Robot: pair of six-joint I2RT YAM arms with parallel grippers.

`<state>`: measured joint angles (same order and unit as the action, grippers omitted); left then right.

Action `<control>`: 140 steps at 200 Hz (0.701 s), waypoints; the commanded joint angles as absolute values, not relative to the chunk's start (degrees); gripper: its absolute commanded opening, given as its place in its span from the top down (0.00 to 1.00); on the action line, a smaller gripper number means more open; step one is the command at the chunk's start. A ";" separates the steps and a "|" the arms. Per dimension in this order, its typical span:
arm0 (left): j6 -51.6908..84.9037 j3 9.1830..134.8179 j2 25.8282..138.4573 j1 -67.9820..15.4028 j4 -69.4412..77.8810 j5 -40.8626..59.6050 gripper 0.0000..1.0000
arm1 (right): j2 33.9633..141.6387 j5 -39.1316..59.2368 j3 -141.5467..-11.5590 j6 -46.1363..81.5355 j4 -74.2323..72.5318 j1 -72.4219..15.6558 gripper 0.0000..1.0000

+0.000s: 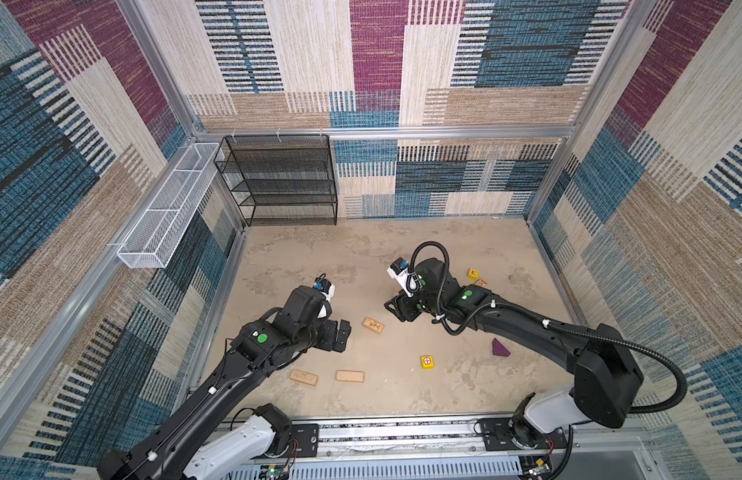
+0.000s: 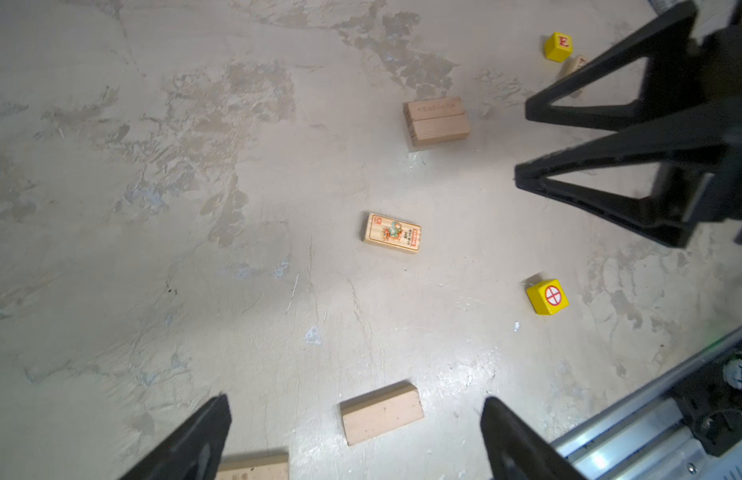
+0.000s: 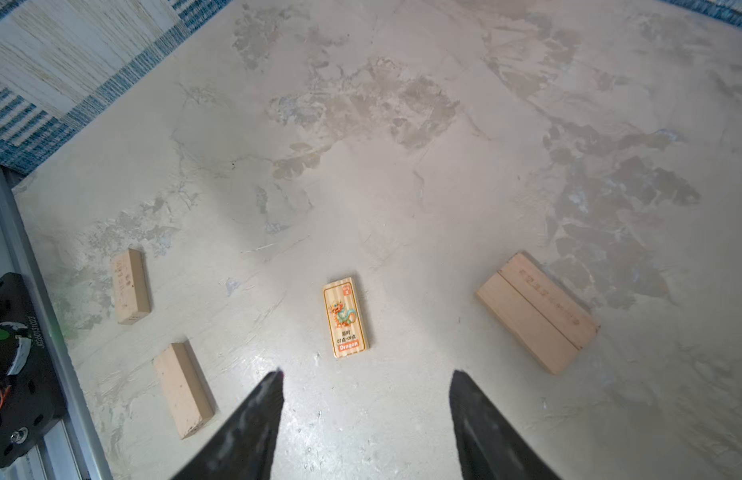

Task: Build the wood block tower
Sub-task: 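Move the right gripper over the dragon-printed bar and lower it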

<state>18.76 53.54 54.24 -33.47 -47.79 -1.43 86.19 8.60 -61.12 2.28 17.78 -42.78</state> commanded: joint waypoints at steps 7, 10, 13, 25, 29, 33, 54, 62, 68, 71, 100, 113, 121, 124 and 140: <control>21.26 52.88 57.56 -29.68 -47.94 6.03 0.01 | 87.78 6.81 -61.51 1.43 17.82 -44.58 0.34; 21.35 52.72 57.90 -29.12 -47.64 6.78 0.01 | 88.00 6.76 -61.45 1.44 17.80 -44.75 0.35; 21.50 52.55 58.33 -28.61 -47.52 7.43 0.01 | 88.24 6.72 -61.50 1.51 17.84 -44.96 0.35; 21.87 51.85 59.76 -26.84 -46.62 9.67 0.03 | 89.17 6.52 -61.77 1.52 17.89 -45.73 0.37; 21.95 51.68 60.25 -26.40 -46.22 10.21 0.03 | 89.49 6.44 -61.85 1.53 17.92 -45.97 0.38; 21.97 51.41 60.57 -26.02 -45.94 10.62 0.04 | 89.93 6.23 -61.91 1.56 17.93 -46.21 0.38; 21.98 50.96 62.03 -24.97 -45.21 11.81 0.04 | 92.14 5.10 -62.78 1.50 18.27 -47.74 0.39; 21.97 50.85 62.31 -24.67 -45.33 12.00 0.04 | 93.05 4.79 -63.17 1.25 18.45 -48.28 0.39; 22.18 50.72 62.41 -24.62 -45.56 11.64 0.04 | 93.77 4.35 -63.57 1.23 18.54 -48.62 0.39; 22.30 50.67 62.45 -24.61 -45.67 11.34 0.04 | 94.12 4.11 -63.67 1.19 18.62 -48.79 0.39; 23.44 49.70 61.31 -23.66 -46.31 9.14 0.04 | 97.84 2.50 -65.40 1.05 18.78 -49.47 0.39; 23.64 49.35 60.21 -23.22 -46.07 8.96 0.03 | 99.41 1.52 -66.40 1.19 19.05 -49.52 0.40; 23.64 49.18 59.40 -22.98 -45.97 8.76 0.03 | 100.32 1.14 -67.07 1.23 19.16 -49.57 0.41; 23.57 49.06 59.15 -22.93 -45.88 8.63 0.03 | 100.63 0.87 -67.25 1.25 19.23 -49.57 0.41; 22.79 48.52 58.04 -22.74 -45.73 7.02 0.03 | 102.26 0.40 -68.06 1.06 19.31 -49.57 0.41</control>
<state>22.50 49.21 59.35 -22.98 -46.17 9.28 100.49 2.39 -66.81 1.41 19.18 -49.50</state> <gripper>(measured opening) 0.970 0.593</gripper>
